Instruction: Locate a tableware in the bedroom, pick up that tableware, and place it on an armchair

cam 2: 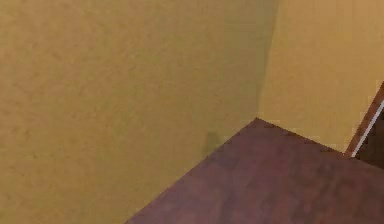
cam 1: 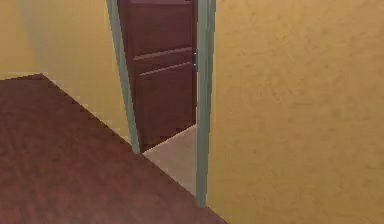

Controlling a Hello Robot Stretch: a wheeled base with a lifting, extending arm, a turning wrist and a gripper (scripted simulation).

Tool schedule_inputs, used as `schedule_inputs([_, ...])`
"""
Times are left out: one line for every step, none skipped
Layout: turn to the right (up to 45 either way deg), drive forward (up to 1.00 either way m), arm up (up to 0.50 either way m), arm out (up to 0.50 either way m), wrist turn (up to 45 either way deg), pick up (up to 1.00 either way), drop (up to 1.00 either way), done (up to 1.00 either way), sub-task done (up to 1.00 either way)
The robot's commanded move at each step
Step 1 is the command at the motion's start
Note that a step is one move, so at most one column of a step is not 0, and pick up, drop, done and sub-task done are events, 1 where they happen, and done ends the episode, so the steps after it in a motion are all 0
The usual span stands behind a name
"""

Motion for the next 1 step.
schedule_inputs([42.0, 0.00, 0.00, 0.00, 0.0, 0.00, 0.00, 0.00, 0.00])
